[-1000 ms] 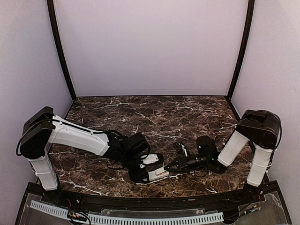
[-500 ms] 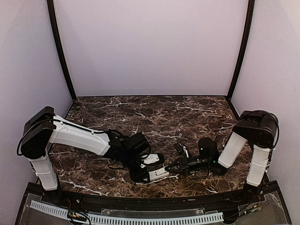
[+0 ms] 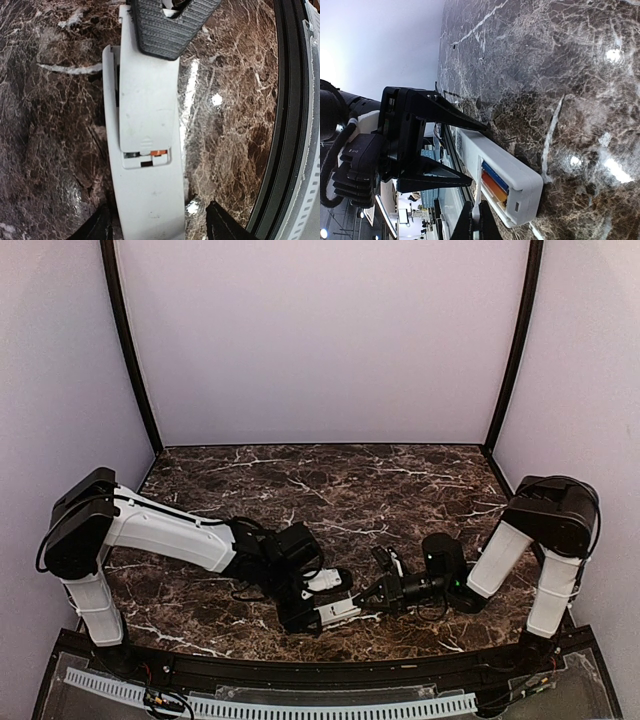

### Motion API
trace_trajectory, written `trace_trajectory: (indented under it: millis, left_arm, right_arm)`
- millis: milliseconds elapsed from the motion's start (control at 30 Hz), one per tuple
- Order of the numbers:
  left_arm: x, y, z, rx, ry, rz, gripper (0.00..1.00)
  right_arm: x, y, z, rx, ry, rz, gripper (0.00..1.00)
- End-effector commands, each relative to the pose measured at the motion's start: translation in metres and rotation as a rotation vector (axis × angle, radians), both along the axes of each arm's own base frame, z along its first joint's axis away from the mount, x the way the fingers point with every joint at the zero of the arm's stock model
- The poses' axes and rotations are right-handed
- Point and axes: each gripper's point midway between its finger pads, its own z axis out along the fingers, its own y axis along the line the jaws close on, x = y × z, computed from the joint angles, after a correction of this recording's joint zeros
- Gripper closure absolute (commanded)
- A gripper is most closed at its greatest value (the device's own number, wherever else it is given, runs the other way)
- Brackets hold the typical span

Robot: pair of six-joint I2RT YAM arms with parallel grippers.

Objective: Load the batteries into the remote control
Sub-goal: Load the battery cover onto the remote control without the battery cover.

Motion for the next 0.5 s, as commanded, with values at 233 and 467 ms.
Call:
trace_trajectory:
  millis: [233, 467]
  left_arm:
    - [0.023, -0.045, 0.046, -0.180, -0.144, -0.075, 0.36]
    - [0.027, -0.062, 0.034, -0.179, -0.134, -0.105, 0.41]
  right_arm:
    - [0.003, -0.007, -0.011, -0.056, 0.011, -0.005, 0.99]
    - [0.004, -0.007, -0.014, -0.066, 0.017, -0.002, 0.91]
